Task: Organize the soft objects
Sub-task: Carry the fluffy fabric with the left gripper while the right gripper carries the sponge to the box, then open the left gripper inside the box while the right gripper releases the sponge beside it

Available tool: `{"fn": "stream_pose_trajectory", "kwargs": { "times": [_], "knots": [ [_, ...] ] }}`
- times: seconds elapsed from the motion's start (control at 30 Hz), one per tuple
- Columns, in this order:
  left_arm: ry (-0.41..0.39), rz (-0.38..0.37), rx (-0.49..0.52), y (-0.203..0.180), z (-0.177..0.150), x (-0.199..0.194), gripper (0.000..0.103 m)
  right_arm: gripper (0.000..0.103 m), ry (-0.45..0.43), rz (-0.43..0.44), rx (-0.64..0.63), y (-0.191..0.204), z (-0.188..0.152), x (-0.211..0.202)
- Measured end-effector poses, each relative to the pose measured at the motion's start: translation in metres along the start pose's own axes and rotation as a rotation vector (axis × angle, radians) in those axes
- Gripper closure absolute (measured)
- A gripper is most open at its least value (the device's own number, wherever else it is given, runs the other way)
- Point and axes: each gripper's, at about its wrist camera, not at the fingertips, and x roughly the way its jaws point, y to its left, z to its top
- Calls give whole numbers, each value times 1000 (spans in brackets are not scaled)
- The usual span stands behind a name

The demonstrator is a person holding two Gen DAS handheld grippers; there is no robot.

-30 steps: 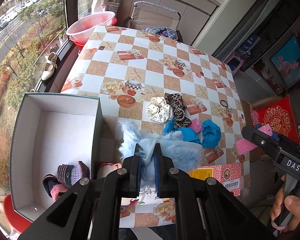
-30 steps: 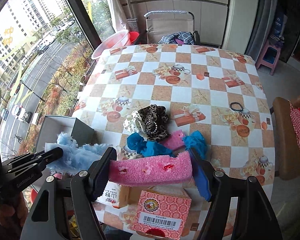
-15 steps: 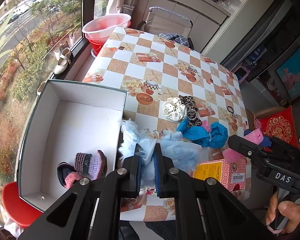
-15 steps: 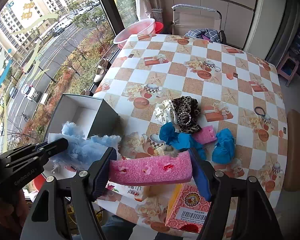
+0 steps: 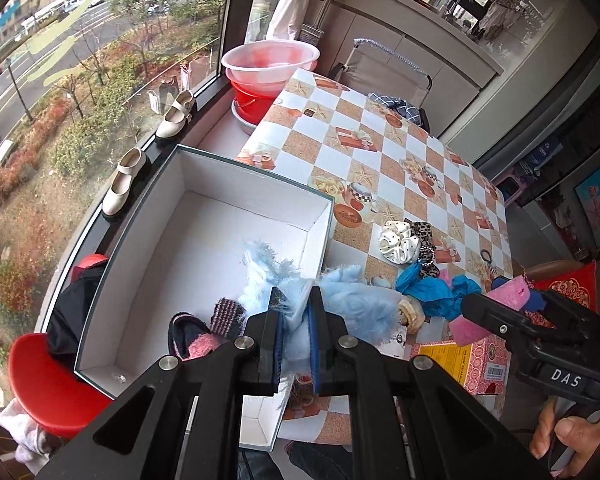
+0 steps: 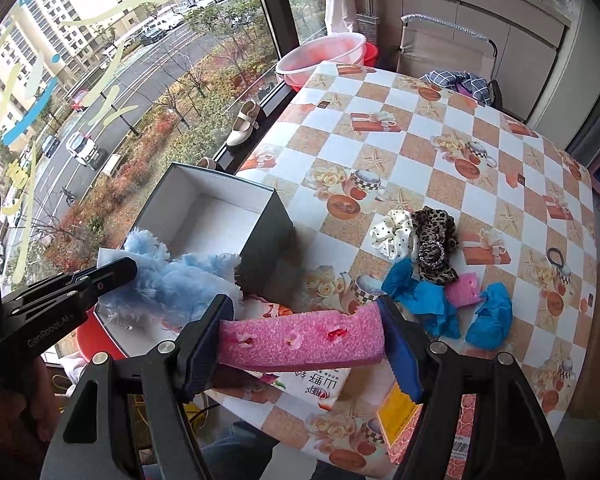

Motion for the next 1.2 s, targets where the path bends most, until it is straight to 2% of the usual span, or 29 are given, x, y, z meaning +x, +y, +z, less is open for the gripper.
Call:
{"fn": "stream_pose_trajectory", "kwargs": {
  "times": [0.3,0.6,0.93,1.2],
  "knots": [
    [-43,81,-63,43,7,-8,91,30,12,42,-122,57,26,19],
    [-42,128,-113,77,16,6,91,30,49,69,-188,97,56,47],
    [-6,153,-128,94,15,32,91,30,123,92,-169,113,80,86],
    [26,163,-126,95,12,53,91,30,179,95,-163,116,83,115]
  ]
}}
